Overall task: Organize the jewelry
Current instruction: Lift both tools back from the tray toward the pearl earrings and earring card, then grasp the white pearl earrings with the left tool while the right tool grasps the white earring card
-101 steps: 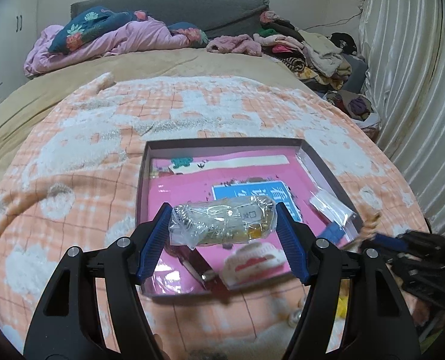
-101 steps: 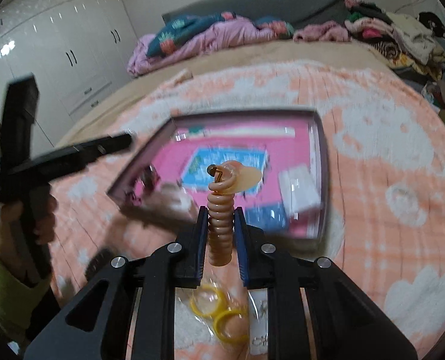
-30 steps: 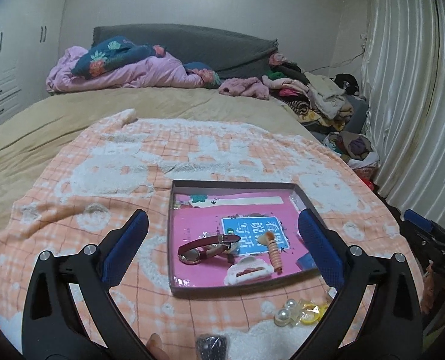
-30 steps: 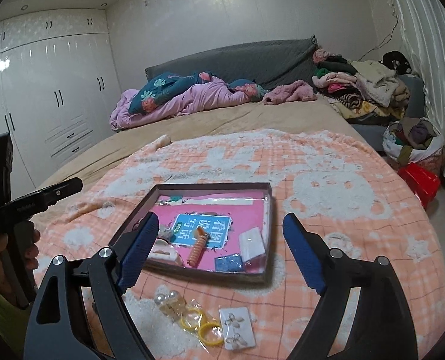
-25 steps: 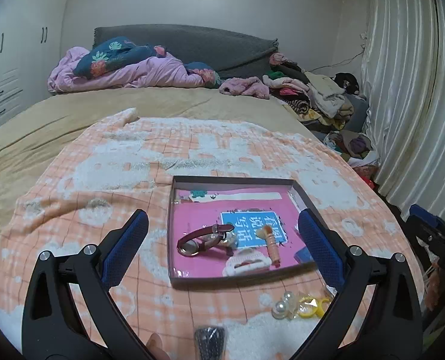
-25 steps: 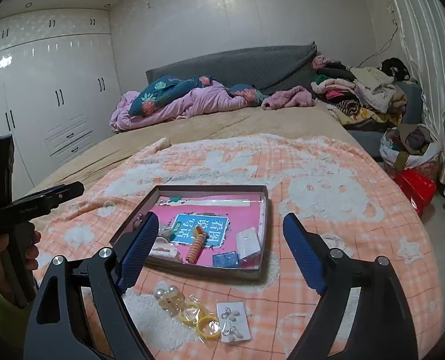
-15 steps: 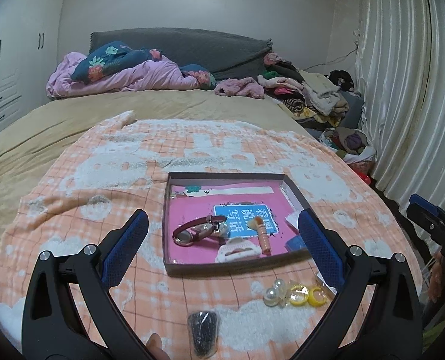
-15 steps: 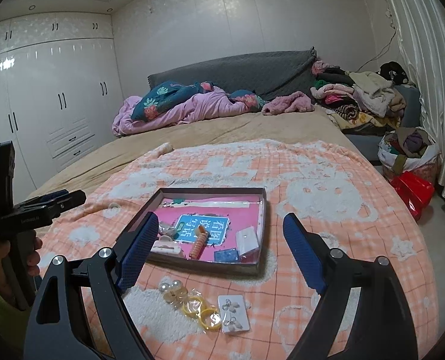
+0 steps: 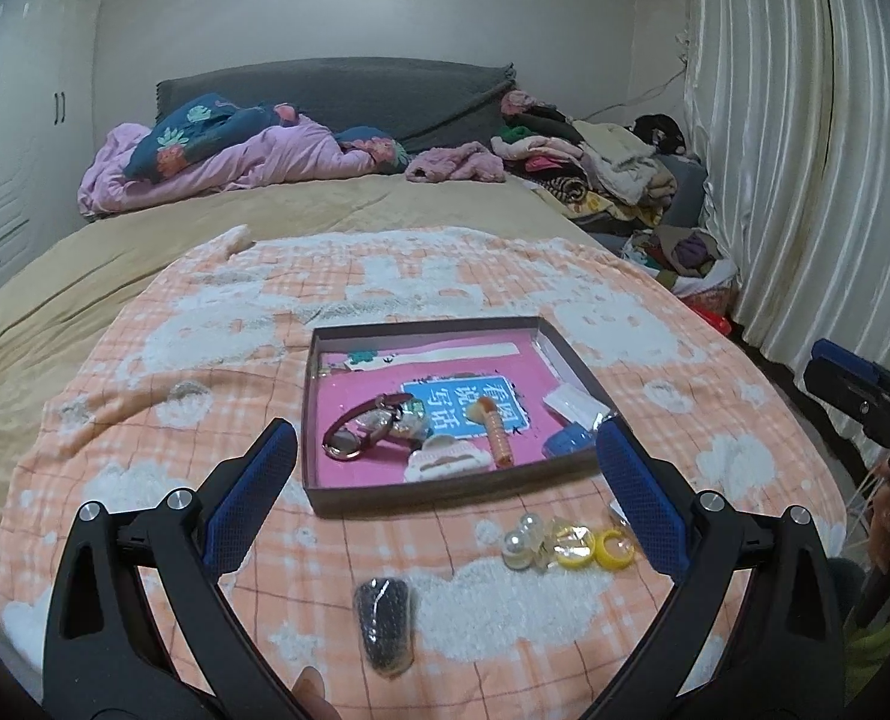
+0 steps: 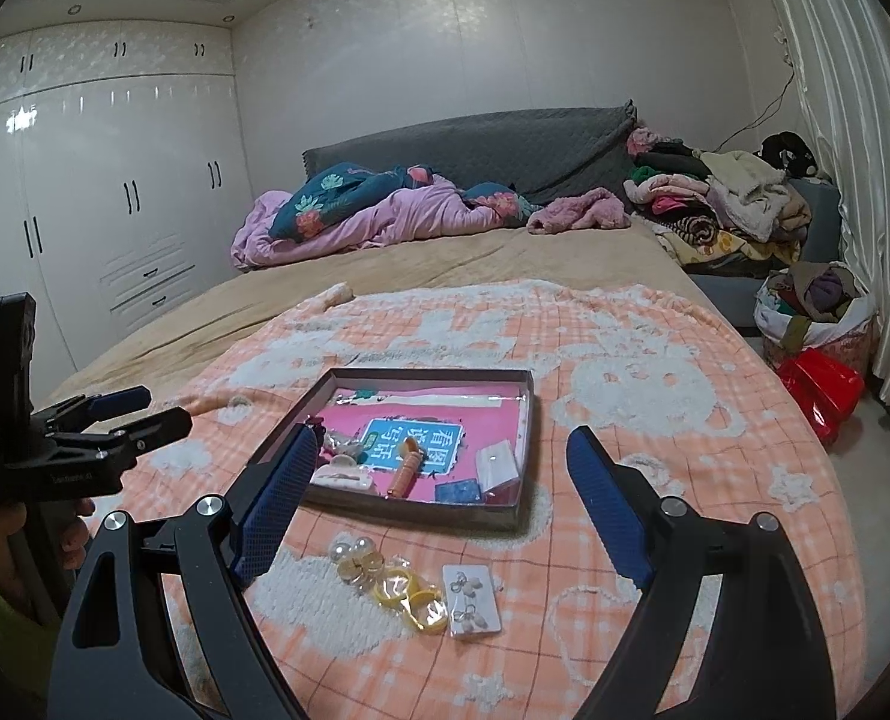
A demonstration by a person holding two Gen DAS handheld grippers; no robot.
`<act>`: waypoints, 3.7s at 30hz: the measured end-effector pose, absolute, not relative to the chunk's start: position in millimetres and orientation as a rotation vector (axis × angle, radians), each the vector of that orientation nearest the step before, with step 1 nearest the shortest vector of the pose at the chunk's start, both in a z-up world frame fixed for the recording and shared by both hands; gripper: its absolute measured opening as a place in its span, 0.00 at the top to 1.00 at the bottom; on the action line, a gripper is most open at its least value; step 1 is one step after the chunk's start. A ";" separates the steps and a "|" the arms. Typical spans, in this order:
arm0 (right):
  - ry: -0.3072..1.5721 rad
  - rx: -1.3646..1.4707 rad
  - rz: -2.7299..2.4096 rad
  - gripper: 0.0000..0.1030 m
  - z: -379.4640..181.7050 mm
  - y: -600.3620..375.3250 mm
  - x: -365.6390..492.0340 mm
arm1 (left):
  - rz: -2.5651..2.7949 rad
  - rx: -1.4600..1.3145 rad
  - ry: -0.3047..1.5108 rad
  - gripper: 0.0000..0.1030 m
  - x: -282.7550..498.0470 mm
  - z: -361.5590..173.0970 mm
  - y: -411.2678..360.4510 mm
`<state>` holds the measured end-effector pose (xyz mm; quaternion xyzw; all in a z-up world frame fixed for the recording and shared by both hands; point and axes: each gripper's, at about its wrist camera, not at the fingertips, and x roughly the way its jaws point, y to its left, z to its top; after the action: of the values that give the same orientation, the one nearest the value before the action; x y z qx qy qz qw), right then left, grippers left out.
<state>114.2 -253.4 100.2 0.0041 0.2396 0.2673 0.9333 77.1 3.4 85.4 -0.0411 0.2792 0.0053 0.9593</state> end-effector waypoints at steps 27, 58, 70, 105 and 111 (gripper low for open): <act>0.612 -0.048 0.536 0.11 62.7 -246.7 97.2 | -0.038 -0.074 0.697 0.09 58.9 36.4 -16.5; 0.932 -0.056 0.527 0.26 -43.4 -232.2 140.9 | -0.121 -0.059 0.850 0.09 96.9 -27.6 -30.1; 1.028 0.082 0.561 0.39 -77.0 -236.0 175.6 | -0.169 -0.103 0.910 0.26 121.2 -46.3 -31.2; 0.921 -0.015 0.549 0.61 -76.3 -223.0 202.6 | -0.214 -0.109 0.892 0.75 157.4 -51.8 -38.3; 0.858 0.009 0.547 0.61 -61.2 -236.2 187.8 | -0.202 -0.122 0.833 0.75 146.3 -27.1 -23.6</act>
<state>187.8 -236.2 -61.2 0.0044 0.4109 0.2616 0.8733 146.3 -23.6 -27.1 -0.0589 0.4035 -0.0980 0.9078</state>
